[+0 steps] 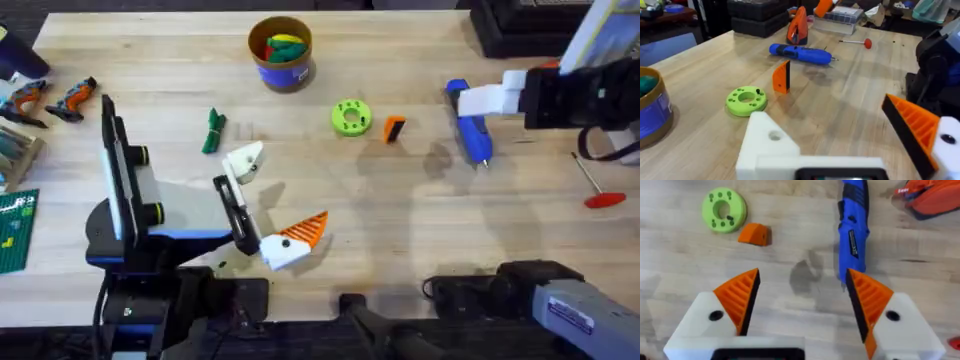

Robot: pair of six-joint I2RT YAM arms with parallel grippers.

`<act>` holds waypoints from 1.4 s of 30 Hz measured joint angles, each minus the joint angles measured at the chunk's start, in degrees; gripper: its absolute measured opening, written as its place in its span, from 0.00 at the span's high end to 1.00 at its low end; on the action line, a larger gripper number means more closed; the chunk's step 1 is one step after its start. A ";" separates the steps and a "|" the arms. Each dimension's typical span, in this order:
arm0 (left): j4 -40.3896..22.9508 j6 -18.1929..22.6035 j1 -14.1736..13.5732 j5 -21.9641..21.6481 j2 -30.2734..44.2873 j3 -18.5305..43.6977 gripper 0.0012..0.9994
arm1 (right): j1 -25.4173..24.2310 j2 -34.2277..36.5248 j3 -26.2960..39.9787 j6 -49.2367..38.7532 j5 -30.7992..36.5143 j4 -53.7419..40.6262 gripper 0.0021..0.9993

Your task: Pick up the gripper from the table and insert it into the empty holder that is missing its gripper. Then pick up a screw, insert it into the mounting hole, and use the screwdriver to tighten it. Finally, clean up the table by picking up the vegetable and placing it into the bucket.

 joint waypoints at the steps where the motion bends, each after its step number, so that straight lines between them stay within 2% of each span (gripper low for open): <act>1: 0.00 0.00 0.00 0.00 0.00 0.00 0.01 | 0.00 0.01 0.00 0.00 0.03 0.79 0.01; 8: 0.00 0.00 0.00 0.00 0.02 0.00 0.01 | 1.04 0.40 1.97 3.05 0.36 0.47 0.01; 11: 0.00 0.00 0.00 0.00 0.01 0.00 0.01 | 4.74 2.60 5.78 5.38 1.79 -0.98 0.01; 18: 0.00 -0.02 0.00 0.00 0.00 0.00 0.01 | 17.06 11.92 15.25 13.67 7.82 -7.21 0.01; 24: 0.00 -0.02 0.00 0.00 0.02 0.00 0.01 | 24.19 21.11 23.86 20.94 9.76 -15.80 0.01; 27: 0.00 -0.02 0.00 0.00 0.01 0.00 0.01 | 26.66 24.32 26.63 23.25 10.19 -17.19 0.01; 33: 0.00 -0.02 0.00 0.00 0.00 0.00 0.01 | 29.03 28.43 27.36 26.54 10.40 -15.33 0.01; 42: 0.00 -0.02 0.00 0.00 0.00 0.00 0.01 | 27.45 33.50 27.36 27.87 10.62 -17.22 0.01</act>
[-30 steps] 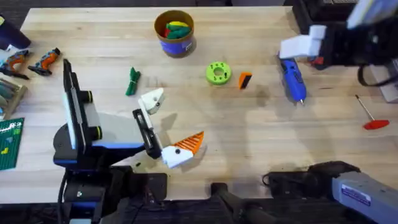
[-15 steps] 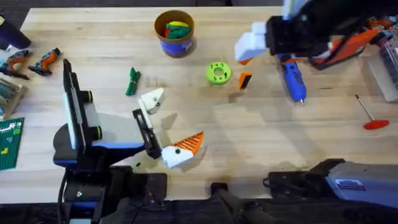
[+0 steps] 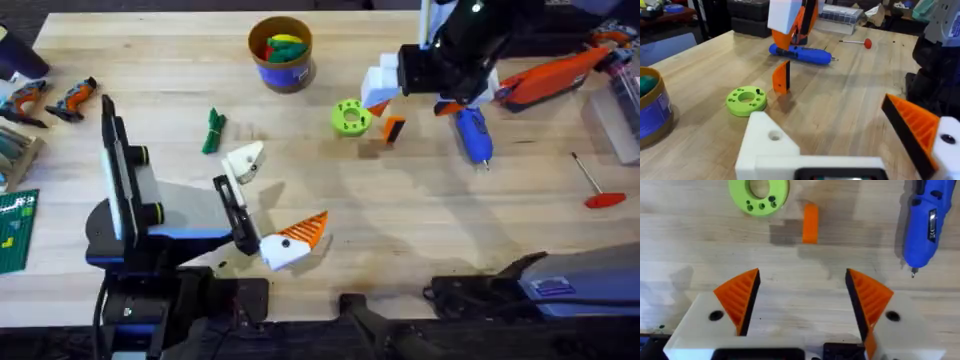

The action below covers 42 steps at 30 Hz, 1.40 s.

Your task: Pick up the gripper from the table and insert it into the empty holder that is missing its gripper. Then pick up a screw, insert it into the mounting hole, and use the screwdriver to tighten it. Finally, clean up the table by picking up the vegetable and placing it into the bucket.

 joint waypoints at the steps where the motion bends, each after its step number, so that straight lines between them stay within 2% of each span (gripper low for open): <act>1: 0.00 0.00 0.00 0.00 0.00 0.00 0.01 | -0.24 0.55 0.00 0.02 0.00 0.08 0.01; 7: 0.00 0.00 0.00 0.00 0.00 0.00 0.01 | -2.26 5.42 -0.21 0.20 0.02 2.94 0.01; 13: 0.00 0.00 0.00 0.00 0.00 0.00 0.01 | -2.56 6.16 -4.66 -1.30 0.15 10.01 0.01; 25: 0.00 0.00 0.00 0.00 0.00 0.00 0.01 | -3.95 10.09 -6.54 -7.65 0.15 11.30 0.05; 32: 0.00 0.00 0.00 0.00 0.00 0.00 0.01 | -3.95 10.77 -6.75 -7.98 -0.08 11.95 0.16; 35: 0.00 0.00 0.00 0.00 0.00 0.00 0.01 | -3.95 10.77 -6.75 -7.60 -0.78 12.00 0.26; 37: 0.00 0.00 0.00 0.00 0.00 0.00 0.01 | -3.95 10.77 -6.75 -7.40 -1.30 11.99 0.37; 42: 0.00 0.00 0.00 0.00 0.00 0.00 0.01 | -3.95 10.75 -6.75 -7.09 -1.73 11.98 0.72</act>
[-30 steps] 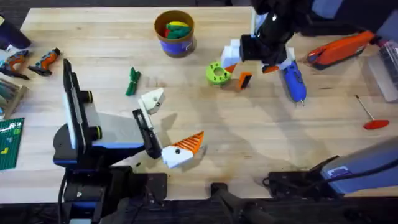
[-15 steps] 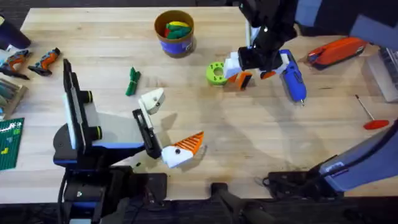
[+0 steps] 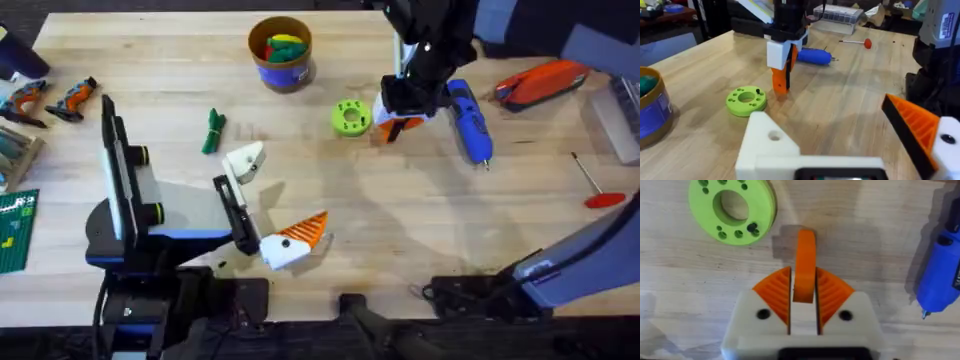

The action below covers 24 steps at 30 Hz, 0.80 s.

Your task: Pick up the gripper from the table and insert it into the empty holder that is missing its gripper. Then pick up a screw, insert it into the mounting hole, and use the screwdriver to tighten it. Finally, clean up the table by picking up the vegetable and placing it into the bucket.

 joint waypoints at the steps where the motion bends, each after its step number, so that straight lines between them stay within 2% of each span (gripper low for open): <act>1: 0.00 0.00 0.00 0.00 0.00 0.00 0.01 | 0.00 0.02 0.00 -0.03 -0.04 0.00 0.77; 4: 0.00 0.00 0.00 0.00 0.00 0.00 0.01 | 0.00 0.01 0.00 0.03 -0.04 0.09 0.96; 5: 0.00 0.00 0.00 0.00 0.00 0.00 0.01 | 0.00 -0.01 0.00 0.08 -0.02 0.20 0.98; 14: 0.00 0.00 0.00 0.00 0.00 0.00 0.01 | 0.00 -0.01 0.02 0.10 -0.04 -0.05 0.98; 17: 0.00 0.00 0.00 0.00 0.00 0.00 0.01 | 0.00 -0.01 0.64 0.10 -0.07 -3.20 0.98; 24: 0.00 0.00 0.00 0.00 0.00 0.00 0.01 | 0.27 -2.42 8.53 0.06 -1.34 -8.49 0.99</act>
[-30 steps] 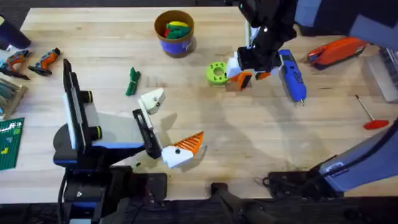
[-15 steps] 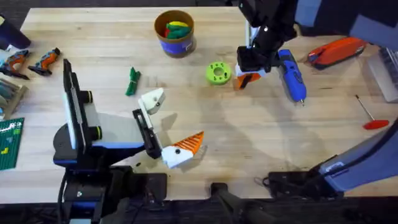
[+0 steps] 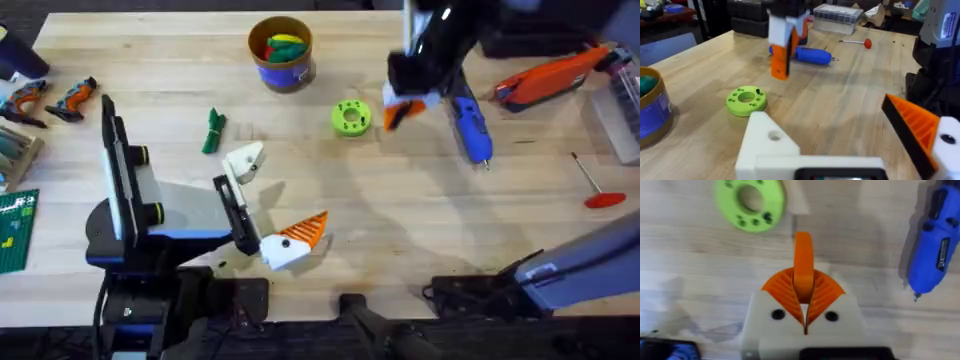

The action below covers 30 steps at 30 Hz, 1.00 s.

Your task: Pick up the gripper from the table and insert it into the empty holder that is missing its gripper. Then pick up a screw, insert it into the mounting hole, and use the screwdriver to tighten it. Finally, clean up the table by picking up the vegetable and placing it into the bucket.

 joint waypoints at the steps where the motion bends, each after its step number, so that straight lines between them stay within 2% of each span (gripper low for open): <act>1: 0.00 0.00 0.00 0.00 0.00 0.00 0.01 | 0.19 -1.07 1.23 -0.07 -0.39 0.18 0.99; 8: 0.00 0.00 0.00 0.00 0.00 0.00 0.01 | 1.87 -8.99 4.43 -0.09 -7.32 5.30 0.99; 14: 0.00 0.00 0.00 0.00 0.00 0.00 0.01 | 2.33 -9.95 3.62 -0.13 -15.95 11.65 0.99; 22: 0.00 0.00 0.00 0.00 0.00 0.00 0.01 | 2.31 -14.00 -9.82 0.38 -27.62 29.68 0.99; 30: 0.00 0.00 0.00 0.00 0.00 0.00 0.01 | 1.46 -15.11 -21.99 5.82 -43.19 48.20 0.99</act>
